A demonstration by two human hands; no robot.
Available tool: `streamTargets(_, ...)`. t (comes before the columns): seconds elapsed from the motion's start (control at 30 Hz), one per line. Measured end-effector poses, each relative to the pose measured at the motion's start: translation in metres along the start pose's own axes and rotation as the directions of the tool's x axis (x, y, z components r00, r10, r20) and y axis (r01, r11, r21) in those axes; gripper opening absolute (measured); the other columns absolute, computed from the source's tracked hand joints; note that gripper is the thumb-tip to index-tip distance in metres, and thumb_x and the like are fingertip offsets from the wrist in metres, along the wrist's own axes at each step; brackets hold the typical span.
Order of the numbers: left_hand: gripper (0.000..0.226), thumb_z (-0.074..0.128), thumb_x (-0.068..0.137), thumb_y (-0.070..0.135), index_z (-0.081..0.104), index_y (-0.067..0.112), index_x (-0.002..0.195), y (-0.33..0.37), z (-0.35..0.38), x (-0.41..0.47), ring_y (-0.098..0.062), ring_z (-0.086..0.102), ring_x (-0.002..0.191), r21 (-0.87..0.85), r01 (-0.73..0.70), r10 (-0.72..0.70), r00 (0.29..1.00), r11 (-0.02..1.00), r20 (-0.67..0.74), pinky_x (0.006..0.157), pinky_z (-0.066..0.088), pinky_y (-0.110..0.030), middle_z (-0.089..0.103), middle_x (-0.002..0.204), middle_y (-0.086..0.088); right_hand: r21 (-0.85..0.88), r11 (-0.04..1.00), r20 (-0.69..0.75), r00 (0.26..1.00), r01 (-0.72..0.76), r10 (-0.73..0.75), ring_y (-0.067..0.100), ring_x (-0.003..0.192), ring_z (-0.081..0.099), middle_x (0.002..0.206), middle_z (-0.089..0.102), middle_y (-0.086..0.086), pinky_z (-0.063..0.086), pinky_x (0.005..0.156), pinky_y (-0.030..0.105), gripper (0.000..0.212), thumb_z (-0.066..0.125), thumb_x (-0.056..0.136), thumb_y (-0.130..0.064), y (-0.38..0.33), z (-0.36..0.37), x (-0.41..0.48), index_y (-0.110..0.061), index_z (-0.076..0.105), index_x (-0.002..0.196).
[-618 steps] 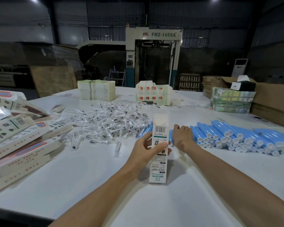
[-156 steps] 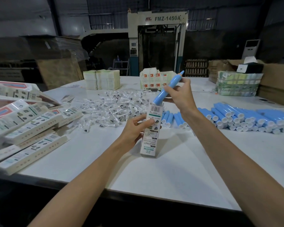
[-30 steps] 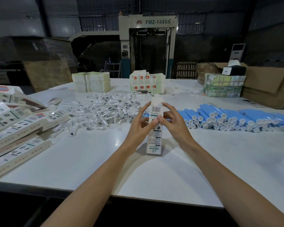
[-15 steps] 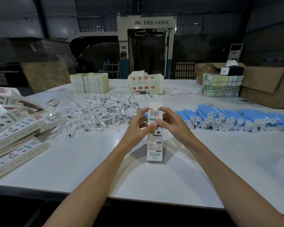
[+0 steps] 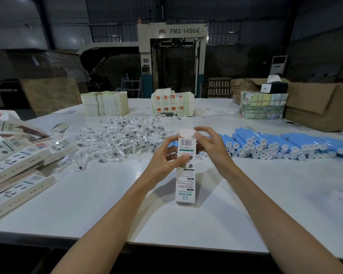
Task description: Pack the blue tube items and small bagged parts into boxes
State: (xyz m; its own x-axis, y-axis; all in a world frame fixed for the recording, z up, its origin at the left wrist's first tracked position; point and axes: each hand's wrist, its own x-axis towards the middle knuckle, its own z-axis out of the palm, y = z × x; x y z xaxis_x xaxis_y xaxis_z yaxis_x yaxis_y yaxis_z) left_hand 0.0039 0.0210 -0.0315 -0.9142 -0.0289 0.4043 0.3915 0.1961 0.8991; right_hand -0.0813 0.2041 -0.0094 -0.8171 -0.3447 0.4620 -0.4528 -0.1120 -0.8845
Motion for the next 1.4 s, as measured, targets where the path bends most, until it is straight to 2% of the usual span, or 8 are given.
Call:
streamTargets(0.1,0.059,0.086,0.087,0.038,0.053,0.037,0.136,0.001,0.000,-0.001,-0.039,0.071,0.116,-0.008,0.006,-0.006,1.000,1.000,0.015,0.102,0.059,-0.059,0.079,0.120,-0.003,-0.023,1.000,0.053,0.999,0.007,-0.006,0.028,0.086,0.076,0.097,0.081,0.009,0.061,0.078,0.035,0.021,0.061,0.106,-0.028,0.001,0.000,0.004,-0.018,0.065,0.123)
streamTargets(0.23,0.063,0.088,0.085,0.040,0.051,0.040,0.136,0.002,-0.001,-0.001,-0.034,0.074,0.113,-0.026,0.017,-0.016,0.999,1.000,0.039,0.096,0.063,-0.051,0.079,0.120,-0.004,-0.097,0.988,0.059,0.992,0.117,-0.112,0.027,0.081,0.077,0.091,0.081,0.006,0.062,0.071,0.033,0.013,0.062,0.105,-0.021,-0.002,-0.002,0.005,-0.019,0.068,0.116)
streamTargets(0.4,0.065,0.086,0.090,0.032,0.046,0.037,0.140,0.000,-0.001,-0.002,-0.035,0.075,0.111,-0.053,0.021,-0.018,0.998,0.998,0.067,0.090,0.065,-0.048,0.078,0.120,-0.011,-0.215,0.948,0.152,0.967,0.234,-0.204,0.038,0.081,0.073,0.089,0.078,0.009,0.063,0.072,0.048,0.016,0.054,0.106,-0.004,-0.002,-0.013,0.003,-0.008,0.067,0.114)
streamTargets(0.53,0.061,0.085,0.093,0.027,0.048,0.036,0.141,-0.001,0.000,-0.003,-0.034,0.076,0.107,-0.056,0.017,-0.014,0.998,0.998,0.059,0.091,0.065,-0.048,0.077,0.118,-0.013,-0.157,0.970,0.179,0.972,0.184,-0.155,0.034,0.088,0.075,0.094,0.078,0.009,0.063,0.076,0.040,0.012,0.053,0.109,-0.016,-0.005,-0.013,-0.002,-0.012,0.064,0.114)
streamTargets(0.67,0.059,0.084,0.094,0.027,0.049,0.038,0.141,0.000,0.001,-0.003,-0.036,0.075,0.109,-0.039,0.011,-0.008,0.998,0.999,0.061,0.094,0.064,-0.053,0.077,0.121,-0.012,-0.029,0.996,0.077,0.994,0.082,-0.080,0.025,0.087,0.077,0.088,0.077,0.004,0.060,0.073,0.029,0.025,0.056,0.108,-0.035,-0.012,-0.003,-0.005,-0.012,0.065,0.101)
streamTargets(0.9,0.060,0.086,0.091,0.029,0.049,0.036,0.138,0.001,0.000,-0.004,-0.041,0.073,0.111,-0.008,0.006,-0.006,0.999,1.000,0.045,0.097,0.061,-0.060,0.078,0.119,-0.011,0.117,0.991,0.051,0.997,-0.064,0.059,0.029,0.084,0.076,0.085,0.077,0.012,0.060,0.071,0.027,0.016,0.071,0.099,-0.022,-0.020,0.000,-0.003,-0.007,0.070,0.096)
streamTargets(1.2,0.064,0.089,0.090,0.033,0.045,0.040,0.135,0.000,0.002,-0.002,-0.042,0.072,0.109,-0.018,-0.003,0.004,0.999,1.000,0.052,0.092,0.064,-0.057,0.078,0.121,-0.006,0.072,0.996,-0.019,0.999,-0.047,0.048,0.027,0.086,0.078,0.088,0.078,0.015,0.064,0.074,0.034,0.005,0.077,0.092,-0.009,-0.020,-0.001,-0.003,-0.006,0.073,0.092)
streamTargets(1.4,0.065,0.086,0.093,0.027,0.043,0.041,0.139,-0.002,0.003,-0.002,-0.044,0.074,0.109,-0.089,0.009,-0.004,0.998,0.996,0.060,0.092,0.064,-0.056,0.078,0.119,-0.013,0.208,0.972,0.032,0.994,-0.106,0.102,0.027,0.088,0.076,0.087,0.076,0.015,0.061,0.074,0.029,0.011,0.074,0.092,-0.002,-0.022,-0.005,-0.003,-0.010,0.076,0.084)
